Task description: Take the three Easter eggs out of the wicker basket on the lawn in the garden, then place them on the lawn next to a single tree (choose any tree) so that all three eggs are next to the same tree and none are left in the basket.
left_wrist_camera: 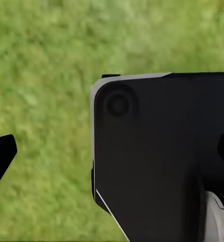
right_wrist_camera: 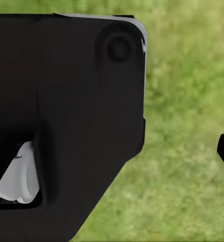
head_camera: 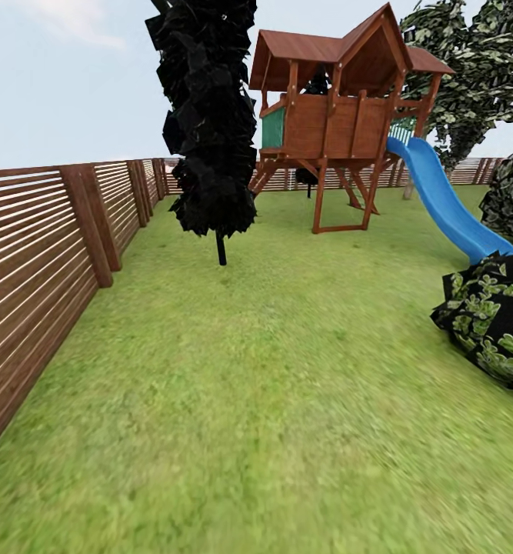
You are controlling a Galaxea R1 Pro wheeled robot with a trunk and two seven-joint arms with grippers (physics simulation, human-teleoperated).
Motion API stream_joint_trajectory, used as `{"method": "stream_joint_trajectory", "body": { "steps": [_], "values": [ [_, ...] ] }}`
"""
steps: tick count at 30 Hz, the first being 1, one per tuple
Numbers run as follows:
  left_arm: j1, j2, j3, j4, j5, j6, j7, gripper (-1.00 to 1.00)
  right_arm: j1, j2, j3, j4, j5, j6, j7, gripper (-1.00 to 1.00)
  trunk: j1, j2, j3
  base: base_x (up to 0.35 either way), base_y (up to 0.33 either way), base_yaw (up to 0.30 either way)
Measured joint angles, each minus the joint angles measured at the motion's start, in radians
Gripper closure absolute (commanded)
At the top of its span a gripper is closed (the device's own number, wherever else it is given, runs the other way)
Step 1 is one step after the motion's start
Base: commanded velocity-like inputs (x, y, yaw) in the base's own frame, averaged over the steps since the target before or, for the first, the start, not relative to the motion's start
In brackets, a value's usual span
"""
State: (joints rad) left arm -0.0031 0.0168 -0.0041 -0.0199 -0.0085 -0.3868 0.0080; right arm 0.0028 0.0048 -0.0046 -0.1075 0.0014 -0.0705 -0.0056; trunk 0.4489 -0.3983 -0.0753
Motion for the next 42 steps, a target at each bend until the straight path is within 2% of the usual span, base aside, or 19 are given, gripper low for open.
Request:
{"method": "stream_joint_trajectory", "body": {
  "steps": [42],
  "values": [
    [0.0,-0.001,0.0,0.0,-0.001,0.0,0.0,-1.0,0.0,0.001,-0.001,0.0,0.0,0.0,0.0,-1.0,0.0,0.0,0.0,0.316,0.0,0.0]
  ]
}}
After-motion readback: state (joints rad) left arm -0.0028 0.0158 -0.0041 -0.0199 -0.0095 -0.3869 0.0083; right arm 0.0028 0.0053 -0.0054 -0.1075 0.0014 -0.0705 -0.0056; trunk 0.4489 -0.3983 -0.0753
